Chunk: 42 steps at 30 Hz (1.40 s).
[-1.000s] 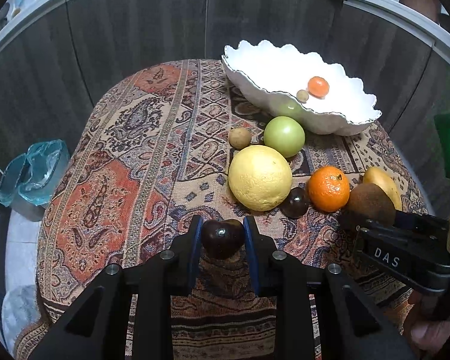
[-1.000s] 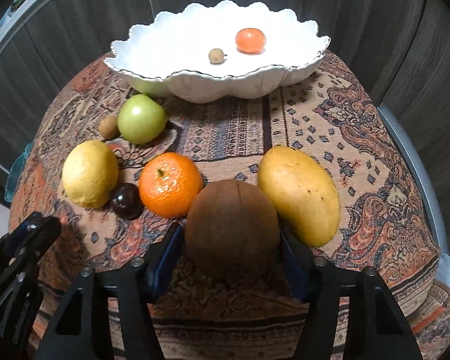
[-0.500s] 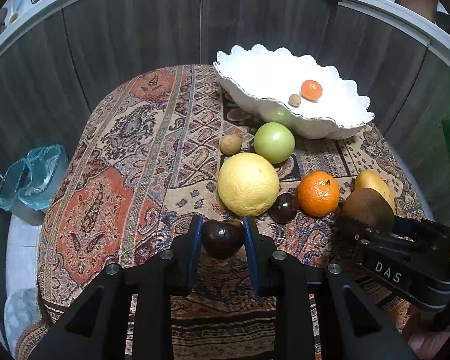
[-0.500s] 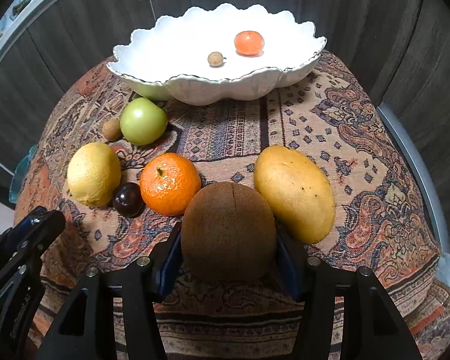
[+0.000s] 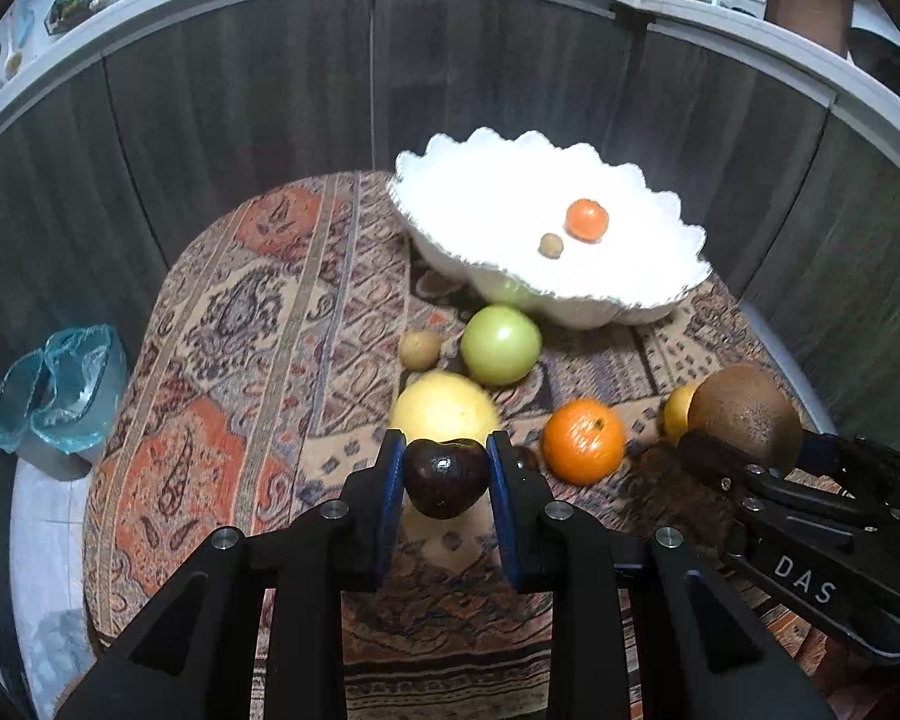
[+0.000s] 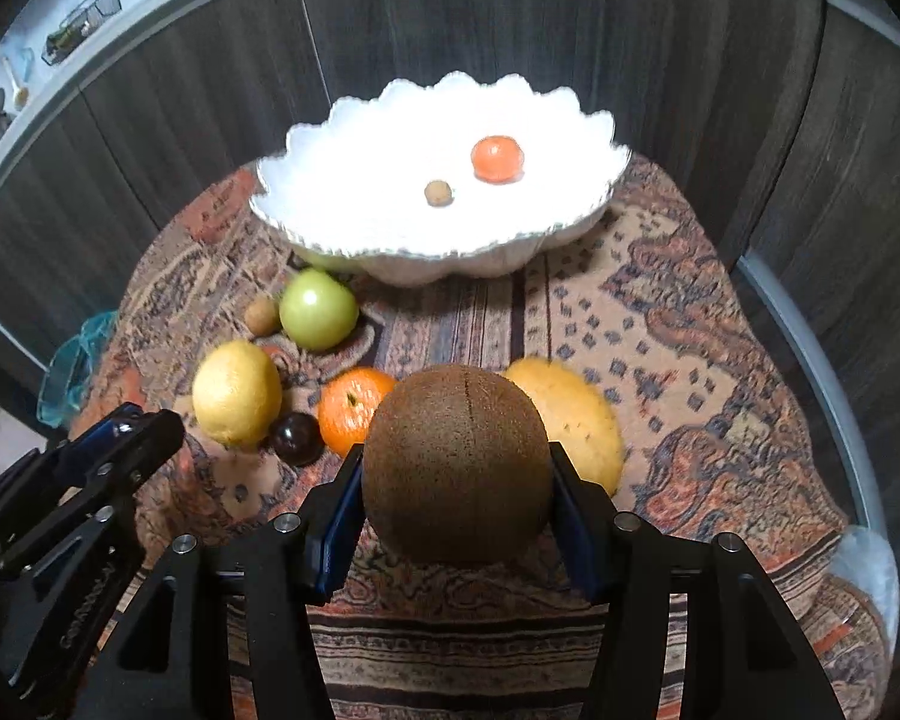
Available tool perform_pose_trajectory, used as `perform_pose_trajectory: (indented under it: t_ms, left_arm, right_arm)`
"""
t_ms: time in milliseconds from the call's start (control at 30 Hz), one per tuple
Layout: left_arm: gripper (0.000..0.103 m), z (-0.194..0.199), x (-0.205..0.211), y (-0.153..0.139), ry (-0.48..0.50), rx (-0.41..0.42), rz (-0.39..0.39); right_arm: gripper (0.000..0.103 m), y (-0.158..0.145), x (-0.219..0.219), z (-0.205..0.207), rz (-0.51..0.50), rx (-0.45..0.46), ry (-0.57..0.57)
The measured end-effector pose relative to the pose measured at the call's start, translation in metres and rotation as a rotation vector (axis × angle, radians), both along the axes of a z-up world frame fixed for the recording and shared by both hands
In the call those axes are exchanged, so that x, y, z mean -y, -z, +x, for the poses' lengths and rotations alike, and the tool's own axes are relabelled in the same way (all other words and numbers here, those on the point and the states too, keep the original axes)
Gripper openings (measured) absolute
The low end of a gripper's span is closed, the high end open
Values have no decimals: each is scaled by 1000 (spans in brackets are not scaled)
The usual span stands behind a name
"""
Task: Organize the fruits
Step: 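Carry the plum and kiwi over the bowl and release both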
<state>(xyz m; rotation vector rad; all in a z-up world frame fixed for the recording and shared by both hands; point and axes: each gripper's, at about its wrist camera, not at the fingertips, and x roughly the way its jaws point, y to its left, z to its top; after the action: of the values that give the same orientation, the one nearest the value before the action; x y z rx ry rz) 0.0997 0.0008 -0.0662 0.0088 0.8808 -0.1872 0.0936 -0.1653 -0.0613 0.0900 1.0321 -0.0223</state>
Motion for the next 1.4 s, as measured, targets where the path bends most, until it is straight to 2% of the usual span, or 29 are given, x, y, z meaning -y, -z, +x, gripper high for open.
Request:
perform_pose_trajectory:
  t_ms: [267, 467, 633, 1000, 1400]
  left_arm:
    - [27, 23, 18, -28, 33, 49, -15]
    - [27, 52, 26, -47, 38, 81, -32]
    - [27, 79, 33, -52, 44, 92, -28]
    - [27, 136, 49, -30, 63, 59, -15]
    - [28, 171, 63, 5, 71, -8, -2]
  right_arm:
    - [57, -38, 8, 11, -26, 103, -3]
    - [57, -54, 20, 33, -28, 143, 16]
    - [57, -58, 27, 53, -36, 159, 28]
    - [57, -44, 37, 100, -40, 139, 26]
    - [57, -9, 48, 136, -24, 73, 25]
